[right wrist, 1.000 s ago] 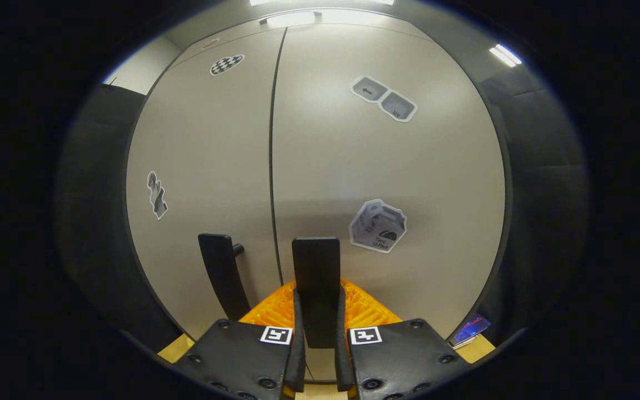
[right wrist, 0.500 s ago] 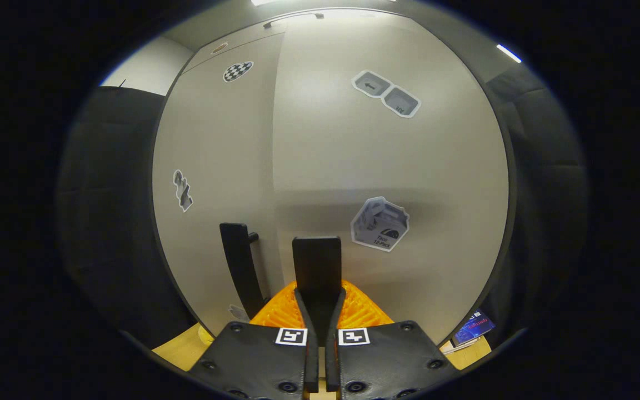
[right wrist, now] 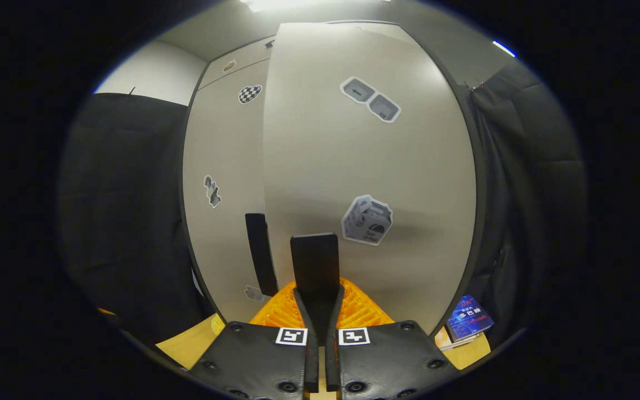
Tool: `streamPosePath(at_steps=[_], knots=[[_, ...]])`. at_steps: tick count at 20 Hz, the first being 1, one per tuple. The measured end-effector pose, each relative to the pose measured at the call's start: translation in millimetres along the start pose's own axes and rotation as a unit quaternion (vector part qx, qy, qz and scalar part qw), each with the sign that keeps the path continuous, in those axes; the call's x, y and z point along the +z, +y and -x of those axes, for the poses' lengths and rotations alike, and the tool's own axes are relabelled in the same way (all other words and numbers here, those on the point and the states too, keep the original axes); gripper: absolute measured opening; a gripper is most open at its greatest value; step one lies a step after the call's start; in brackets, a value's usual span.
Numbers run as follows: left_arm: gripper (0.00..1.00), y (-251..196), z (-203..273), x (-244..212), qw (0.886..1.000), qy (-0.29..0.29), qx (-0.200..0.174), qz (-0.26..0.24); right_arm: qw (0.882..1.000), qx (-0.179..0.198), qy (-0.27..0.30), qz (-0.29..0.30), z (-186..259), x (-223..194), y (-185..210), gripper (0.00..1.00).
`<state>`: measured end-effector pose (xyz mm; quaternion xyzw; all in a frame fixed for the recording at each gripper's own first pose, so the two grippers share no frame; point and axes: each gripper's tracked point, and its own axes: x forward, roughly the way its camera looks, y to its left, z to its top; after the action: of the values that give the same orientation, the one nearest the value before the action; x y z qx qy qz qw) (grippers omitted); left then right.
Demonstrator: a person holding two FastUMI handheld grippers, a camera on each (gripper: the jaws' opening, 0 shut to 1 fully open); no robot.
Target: Open the right door of the double-door shoe cabinet with the right hand, and open the left door with the left hand.
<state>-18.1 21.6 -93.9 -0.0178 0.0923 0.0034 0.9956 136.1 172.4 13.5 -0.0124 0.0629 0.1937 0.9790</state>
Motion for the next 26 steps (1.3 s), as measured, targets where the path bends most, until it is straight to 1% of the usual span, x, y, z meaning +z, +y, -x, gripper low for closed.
streamPosePath(at_steps=[1,2,5,6,7,9,10,13,14,15,16,17,18,23,24,26], knots=[[0.94,-3.6,1.7,-1.7,1.0,0.002,-0.001,-0.002,1.0,0.001,0.0,-0.004,7.5,-0.6,-2.9,0.02],[0.95,-6.6,2.2,-2.1,1.0,0.003,-0.002,-0.003,1.0,0.003,-0.001,-0.008,15.6,-0.9,-6.0,0.06],[0.94,-16.4,4.1,-3.9,1.0,0.005,-0.007,-0.003,1.0,-0.002,0.0,-0.006,34.1,-2.5,-15.3,0.06],[0.95,-19.8,5.3,-4.7,1.0,0.007,-0.009,-0.004,1.0,-0.005,-0.001,-0.004,38.5,-2.9,-17.1,0.02],[0.95,-22.4,5.9,-6.9,1.0,0.009,-0.012,-0.004,1.0,-0.007,-0.001,-0.004,44.1,-3.2,-20.6,0.02],[0.95,-26.4,6.0,-8.3,1.0,0.011,-0.015,-0.006,1.0,-0.011,-0.003,-0.009,56.2,-3.8,-28.4,0.1],[0.94,-28.7,4.6,-8.6,1.0,0.012,-0.017,-0.006,1.0,-0.014,-0.004,-0.012,62.5,-4.9,-33.2,0.06],[0.95,-37.3,0.9,-9.5,1.0,0.014,-0.023,-0.005,1.0,-0.022,-0.006,-0.018,82.0,-5.8,-48.7,0.06],[0.94,-40.8,-1.1,-10.1,1.0,0.015,-0.026,-0.004,0.999,-0.026,-0.008,-0.02,85.5,-6.3,-54.0,0.02],[0.94,-45.5,-3.3,-11.6,0.999,0.018,-0.03,-0.003,0.999,-0.028,-0.01,-0.022,90.7,-6.5,-58.9,0.06],[0.94,-50.6,-5.4,-12.5,0.999,0.022,-0.034,-0.002,0.999,-0.031,-0.012,-0.024,94.5,-7.0,-64.8,0.02],[0.94,-54.7,-7.1,-15.0,0.999,0.025,-0.037,-0.001,0.999,-0.035,-0.013,-0.024,99.7,-6.6,-70.6,0.02],[0.95,-59.6,-7.8,-14.8,0.999,0.025,-0.041,-0.001,0.999,-0.037,-0.014,-0.023,108.5,-5.6,-74.6,0.06],[0.94,-82.7,-17.4,-15.4,0.998,0.027,-0.051,-0.006,0.999,-0.022,-0.024,-0.018,119.0,-3.6,-90.2,0.06],[0.95,-85.1,-19.6,-12.9,0.998,0.026,-0.051,-0.008,0.999,-0.019,-0.026,-0.015,120.0,-3.3,-91.9,0.05],[0.94,-92.3,-19.3,-10.3,0.999,0.025,-0.046,-0.009,1.0,-0.012,-0.024,-0.011,121.7,-4.1,-94.2,0.06]])
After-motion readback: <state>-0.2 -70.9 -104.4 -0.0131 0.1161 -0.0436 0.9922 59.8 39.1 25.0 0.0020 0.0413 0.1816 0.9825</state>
